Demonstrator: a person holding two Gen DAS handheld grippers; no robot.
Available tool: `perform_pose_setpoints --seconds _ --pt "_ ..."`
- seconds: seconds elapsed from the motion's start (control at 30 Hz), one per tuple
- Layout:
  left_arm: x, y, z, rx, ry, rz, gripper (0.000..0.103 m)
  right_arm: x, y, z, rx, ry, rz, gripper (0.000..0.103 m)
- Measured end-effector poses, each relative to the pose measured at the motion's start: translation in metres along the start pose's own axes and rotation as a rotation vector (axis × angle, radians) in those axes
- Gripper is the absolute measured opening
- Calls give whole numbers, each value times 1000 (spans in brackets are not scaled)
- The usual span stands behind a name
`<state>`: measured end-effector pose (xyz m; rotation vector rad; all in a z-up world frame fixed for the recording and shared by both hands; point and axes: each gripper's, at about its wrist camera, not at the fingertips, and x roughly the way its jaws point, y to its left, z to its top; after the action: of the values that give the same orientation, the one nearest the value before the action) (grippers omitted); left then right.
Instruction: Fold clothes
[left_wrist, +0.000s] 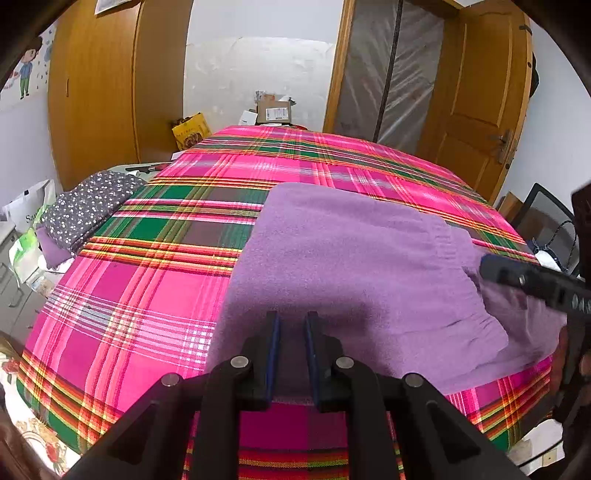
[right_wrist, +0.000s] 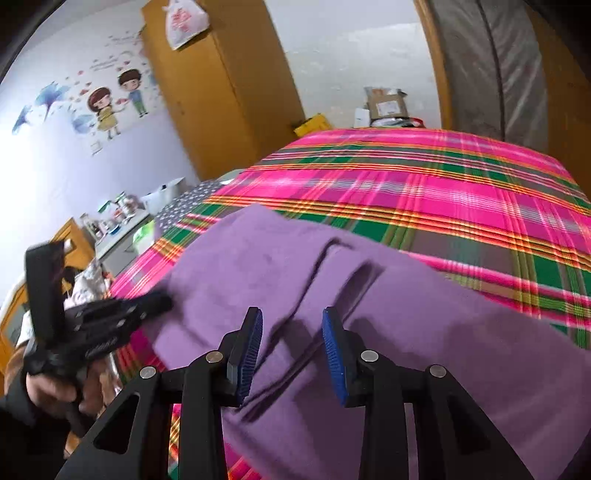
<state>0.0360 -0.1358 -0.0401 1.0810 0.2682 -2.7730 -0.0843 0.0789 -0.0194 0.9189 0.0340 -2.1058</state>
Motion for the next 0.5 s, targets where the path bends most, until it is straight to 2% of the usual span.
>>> perform_pose_setpoints --seconds 0.3,0.5 --pt "3 -5 1 20 2 34 14 13 -4 18 17 -11 -58 35" --pt "4 -3 2 14 8 31 14 33 -11 18 34 45 -96 34"
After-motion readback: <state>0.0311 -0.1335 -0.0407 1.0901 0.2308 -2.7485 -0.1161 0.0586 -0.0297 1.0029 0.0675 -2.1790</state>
